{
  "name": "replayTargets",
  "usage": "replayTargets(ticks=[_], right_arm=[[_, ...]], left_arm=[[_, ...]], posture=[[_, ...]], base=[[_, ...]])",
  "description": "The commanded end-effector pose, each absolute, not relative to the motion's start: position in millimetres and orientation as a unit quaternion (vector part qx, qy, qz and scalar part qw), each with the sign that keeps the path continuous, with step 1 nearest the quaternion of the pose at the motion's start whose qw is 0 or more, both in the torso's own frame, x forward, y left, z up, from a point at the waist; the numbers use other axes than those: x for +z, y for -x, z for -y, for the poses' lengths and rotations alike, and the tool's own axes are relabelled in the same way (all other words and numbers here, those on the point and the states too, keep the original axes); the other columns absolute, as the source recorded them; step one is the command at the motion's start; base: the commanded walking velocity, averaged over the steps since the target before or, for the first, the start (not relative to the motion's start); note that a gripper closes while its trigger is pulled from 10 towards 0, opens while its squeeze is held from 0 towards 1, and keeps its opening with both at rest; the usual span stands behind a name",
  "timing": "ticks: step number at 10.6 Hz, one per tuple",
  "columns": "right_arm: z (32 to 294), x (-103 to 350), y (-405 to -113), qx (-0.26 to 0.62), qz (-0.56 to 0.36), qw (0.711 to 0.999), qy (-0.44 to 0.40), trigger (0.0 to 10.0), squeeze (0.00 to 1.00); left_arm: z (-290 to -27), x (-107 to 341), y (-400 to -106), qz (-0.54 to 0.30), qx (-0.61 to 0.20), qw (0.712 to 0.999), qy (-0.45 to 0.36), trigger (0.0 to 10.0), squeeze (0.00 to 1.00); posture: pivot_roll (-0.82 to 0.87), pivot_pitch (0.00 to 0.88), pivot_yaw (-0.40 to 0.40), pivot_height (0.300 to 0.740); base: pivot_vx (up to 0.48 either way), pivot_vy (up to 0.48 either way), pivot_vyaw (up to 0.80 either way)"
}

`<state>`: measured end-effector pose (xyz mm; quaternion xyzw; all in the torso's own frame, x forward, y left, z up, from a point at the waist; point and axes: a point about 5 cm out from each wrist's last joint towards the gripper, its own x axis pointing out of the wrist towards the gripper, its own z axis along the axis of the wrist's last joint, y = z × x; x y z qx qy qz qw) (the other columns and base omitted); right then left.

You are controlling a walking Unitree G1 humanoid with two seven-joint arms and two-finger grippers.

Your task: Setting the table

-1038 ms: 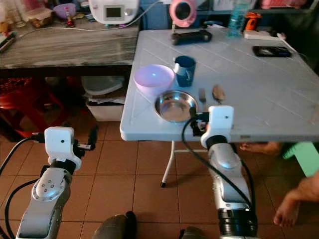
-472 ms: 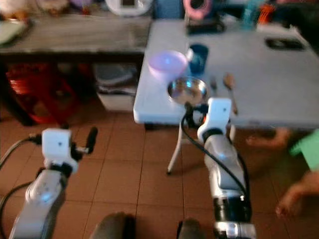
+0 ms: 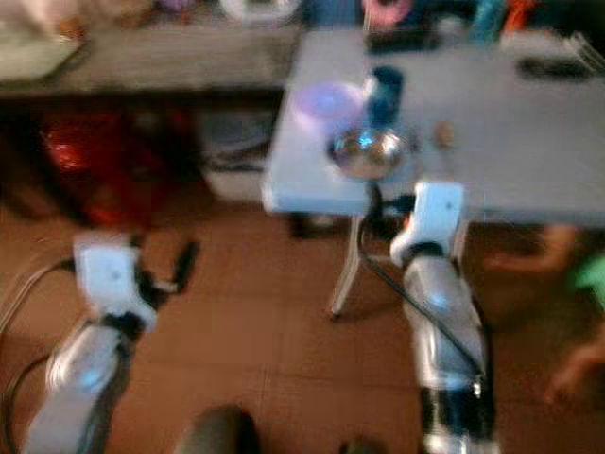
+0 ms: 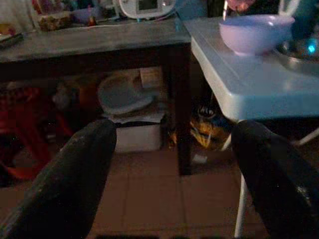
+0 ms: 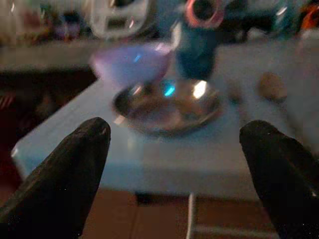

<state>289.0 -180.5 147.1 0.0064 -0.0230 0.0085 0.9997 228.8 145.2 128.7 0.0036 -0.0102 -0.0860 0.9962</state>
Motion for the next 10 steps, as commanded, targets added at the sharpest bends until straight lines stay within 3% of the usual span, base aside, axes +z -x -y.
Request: replayTargets(ticks=[1, 7, 10], right_arm=[[171.9, 152.9, -286.3, 0.022, 0.03, 0.999, -0.009, 10.0, 0.0], [167.2, 152.8, -282.8, 0.028, 0.022, 0.999, -0.006, 10.0, 0.0], [168.0, 147.4, -282.4, 0.016, 0.008, 1.0, 0.005, 10.0, 0.0]], left_arm=[[-148.8, 138.7, -231.9, 0.027, -0.082, 0.996, -0.008, 10.0, 0.0], [-144.6, 139.3, -235.1, 0.028, -0.089, 0.996, 0.0, 10.0, 0.0], [-142.4, 139.6, -234.5, 0.03, -0.098, 0.995, 0.013, 10.0, 0.0]], posture=[[0.0, 0.097, 0.065, 0.74], [-0.01, 0.085, 0.056, 0.74], [-0.01, 0.082, 0.055, 0.74]], base=[[0.48, 0.0, 0.0], [0.456, 0.0, 0.0], [0.097, 0.0, 0.0]])
